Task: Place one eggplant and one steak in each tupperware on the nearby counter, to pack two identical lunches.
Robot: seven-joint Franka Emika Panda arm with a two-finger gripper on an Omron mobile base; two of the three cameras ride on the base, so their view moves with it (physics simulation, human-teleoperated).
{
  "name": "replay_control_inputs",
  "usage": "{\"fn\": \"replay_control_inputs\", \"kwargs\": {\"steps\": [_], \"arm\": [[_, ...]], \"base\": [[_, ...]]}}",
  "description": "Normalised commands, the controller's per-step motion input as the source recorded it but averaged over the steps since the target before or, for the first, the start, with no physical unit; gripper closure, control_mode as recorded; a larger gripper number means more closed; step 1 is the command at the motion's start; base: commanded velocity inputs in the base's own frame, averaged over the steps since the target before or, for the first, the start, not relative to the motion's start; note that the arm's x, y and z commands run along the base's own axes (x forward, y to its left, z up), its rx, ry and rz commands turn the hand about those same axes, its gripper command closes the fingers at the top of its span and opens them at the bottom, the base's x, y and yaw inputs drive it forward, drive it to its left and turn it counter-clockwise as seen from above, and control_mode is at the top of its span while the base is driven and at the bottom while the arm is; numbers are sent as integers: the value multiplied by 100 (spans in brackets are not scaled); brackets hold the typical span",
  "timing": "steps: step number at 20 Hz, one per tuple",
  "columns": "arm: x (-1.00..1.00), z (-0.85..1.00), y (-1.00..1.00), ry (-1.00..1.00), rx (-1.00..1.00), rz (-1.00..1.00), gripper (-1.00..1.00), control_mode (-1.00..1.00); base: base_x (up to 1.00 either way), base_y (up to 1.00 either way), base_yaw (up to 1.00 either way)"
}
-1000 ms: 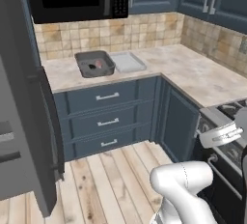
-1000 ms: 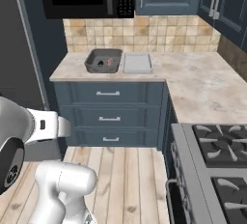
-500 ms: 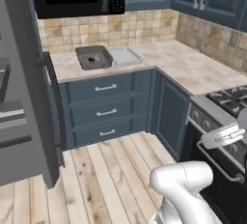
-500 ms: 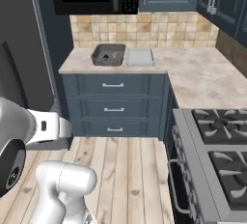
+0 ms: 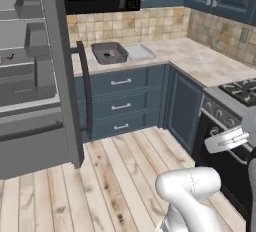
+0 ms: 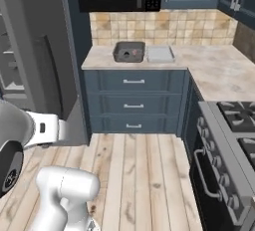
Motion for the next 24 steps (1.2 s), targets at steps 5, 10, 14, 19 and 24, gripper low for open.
{"fn": "replay_control_inputs", "kwargs": {"steps": [5, 10, 14, 19, 24], "arm": [[0, 0, 0, 0, 0, 0, -100, 100], [0, 0, 0, 0, 0, 0, -100, 100], [0, 0, 0, 0, 0, 0, -100, 100], [0, 0, 0, 0, 0, 0, -100, 100], [0, 0, 0, 0, 0, 0, -100, 100]], "base": [[-82, 7, 0], [-9, 78, 0], [-2, 100, 0], [-23, 100, 0], [-37, 100, 0]]}}
